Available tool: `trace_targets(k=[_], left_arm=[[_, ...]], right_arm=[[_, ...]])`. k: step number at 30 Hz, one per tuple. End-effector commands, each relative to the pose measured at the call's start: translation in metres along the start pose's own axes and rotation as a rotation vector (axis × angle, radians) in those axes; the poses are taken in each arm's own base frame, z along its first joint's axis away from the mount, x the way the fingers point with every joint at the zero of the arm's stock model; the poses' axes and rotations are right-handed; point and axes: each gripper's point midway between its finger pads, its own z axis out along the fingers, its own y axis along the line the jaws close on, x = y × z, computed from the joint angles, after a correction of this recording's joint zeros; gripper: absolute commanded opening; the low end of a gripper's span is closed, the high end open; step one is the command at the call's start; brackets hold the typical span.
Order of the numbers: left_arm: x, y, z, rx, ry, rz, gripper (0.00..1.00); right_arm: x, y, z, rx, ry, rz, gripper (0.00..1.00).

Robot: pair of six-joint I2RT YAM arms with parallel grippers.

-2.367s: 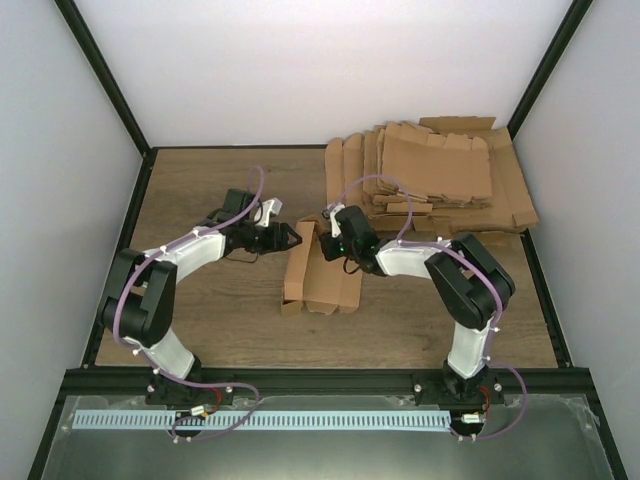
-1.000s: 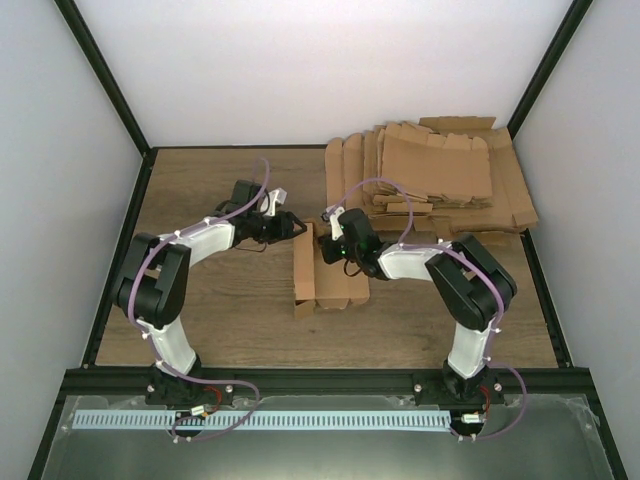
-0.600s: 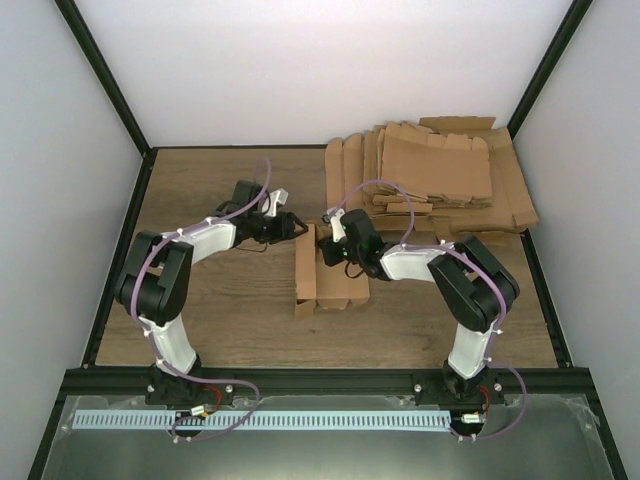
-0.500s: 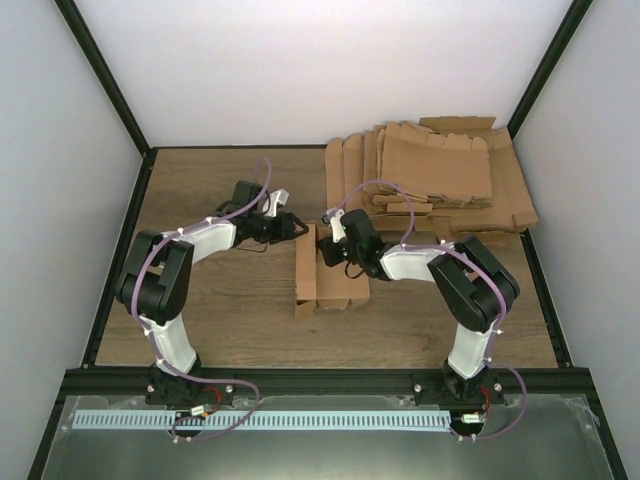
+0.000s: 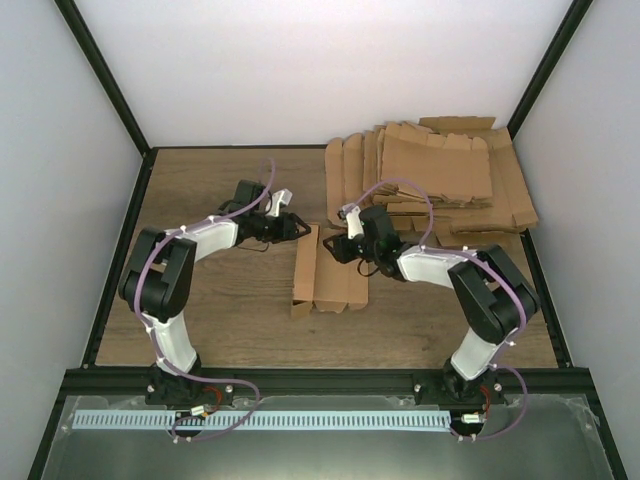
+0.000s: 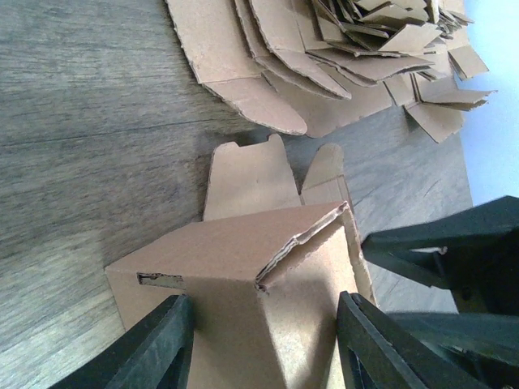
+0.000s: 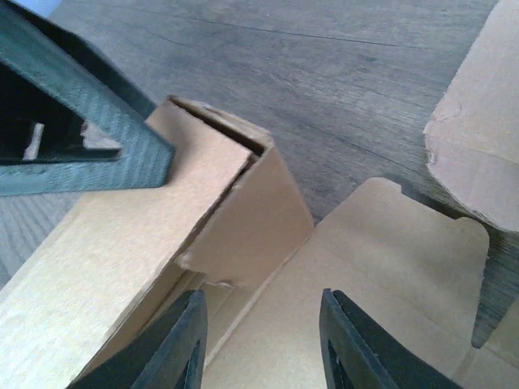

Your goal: Fold the paper box

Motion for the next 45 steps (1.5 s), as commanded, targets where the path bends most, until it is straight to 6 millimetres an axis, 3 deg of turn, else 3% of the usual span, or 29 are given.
trace_targets(k=[1,6,11,15,17,25,36,45], left_arm=[[0.005,0.006,0.009,-0.007,0.031,0.011,0.50],[0.004,0.006,0.009,-0.007,0.031,0.020,0.50],[0.003,0.006,0.011,-0.001,0.039,0.023,0.50],[0.002,0.005,0.014,0.008,0.042,0.022,0.49],[0.002,0.005,0.015,0.013,0.042,0.019,0.50],[0.000,0.003,0.020,0.033,0.051,0.022,0.49],[0.003,-0.001,0.020,0.060,0.060,0.024,0.49],[0.000,-0.008,0.019,0.095,0.043,0.013,0.49]], right_arm=[[-0.014,0.013,-0.017,-0.041,-0.049,-0.003,0.43],[-0.027,0.004,-0.036,-0.023,-0.105,0.034,0.51],[-0.038,-0.022,-0.048,0.055,-0.152,0.118,0.51],[-0.020,-0.054,-0.042,0.189,-0.101,0.195,0.51],[-0.010,-0.061,-0.036,0.212,-0.071,0.205,0.50],[0.004,-0.051,-0.007,0.090,-0.020,0.150,0.48],[-0.022,-0.031,0.023,-0.058,-0.099,-0.024,0.51],[-0.027,-0.027,0.045,-0.126,-0.125,-0.137,0.56]])
